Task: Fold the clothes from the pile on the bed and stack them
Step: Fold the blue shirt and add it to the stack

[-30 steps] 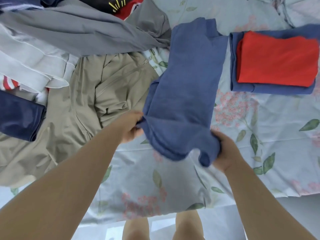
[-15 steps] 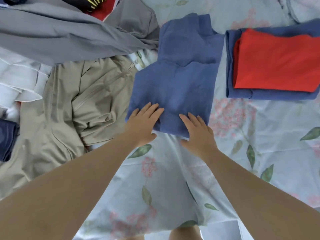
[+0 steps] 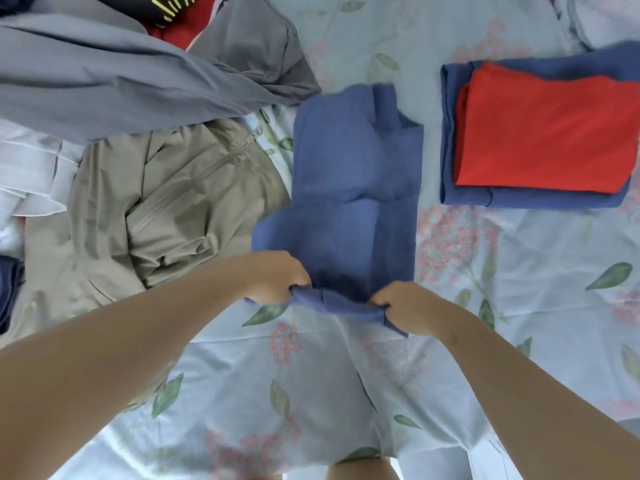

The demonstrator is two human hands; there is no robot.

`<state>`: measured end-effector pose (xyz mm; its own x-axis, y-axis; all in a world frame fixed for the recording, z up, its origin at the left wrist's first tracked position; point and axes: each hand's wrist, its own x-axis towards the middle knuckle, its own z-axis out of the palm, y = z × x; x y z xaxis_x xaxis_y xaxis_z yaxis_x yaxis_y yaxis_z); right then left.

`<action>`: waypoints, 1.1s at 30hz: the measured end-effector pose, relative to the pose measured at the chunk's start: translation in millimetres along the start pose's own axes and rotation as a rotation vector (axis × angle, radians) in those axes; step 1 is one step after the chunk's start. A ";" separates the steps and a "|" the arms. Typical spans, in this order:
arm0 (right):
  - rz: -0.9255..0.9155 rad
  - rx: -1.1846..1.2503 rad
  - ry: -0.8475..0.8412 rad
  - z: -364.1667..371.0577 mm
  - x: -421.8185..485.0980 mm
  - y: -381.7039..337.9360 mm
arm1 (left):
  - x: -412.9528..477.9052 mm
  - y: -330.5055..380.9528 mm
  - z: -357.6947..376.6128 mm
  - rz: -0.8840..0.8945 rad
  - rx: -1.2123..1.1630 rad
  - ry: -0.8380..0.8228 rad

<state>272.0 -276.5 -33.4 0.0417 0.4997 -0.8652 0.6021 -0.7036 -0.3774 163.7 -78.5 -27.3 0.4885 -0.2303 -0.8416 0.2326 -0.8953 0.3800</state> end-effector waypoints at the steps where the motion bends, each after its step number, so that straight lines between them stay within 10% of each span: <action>1: 0.009 0.043 -0.096 0.6 -5.2 0.5 | -2.3 3.2 -2.2 0.013 -0.043 -0.078; 4: 0.053 0.272 -0.121 -3.4 -10.9 5.5 | -0.7 9.0 -13.0 -0.058 -0.277 0.069; 9: 0.082 0.304 0.733 -33.6 10.2 10.4 | 19.0 2.2 -23.6 -0.253 -0.094 0.668; 21: 0.088 -0.012 0.717 -53.5 26.1 9.4 | 18.6 -8.4 -29.9 -0.207 -0.214 0.404; 30: 0.024 0.613 1.254 -156.5 11.8 -12.3 | 5.7 -13.1 -144.0 -0.209 -0.221 1.163; 33: 0.037 0.719 1.223 -155.0 22.7 -6.6 | 17.4 -9.7 -141.4 -0.381 -0.296 1.159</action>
<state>392.6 -182.2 0.6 0.9244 0.3300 -0.1913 0.0704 -0.6406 -0.7647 288.9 -19.9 8.6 0.7648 0.6283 -0.1424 0.6276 -0.6765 0.3854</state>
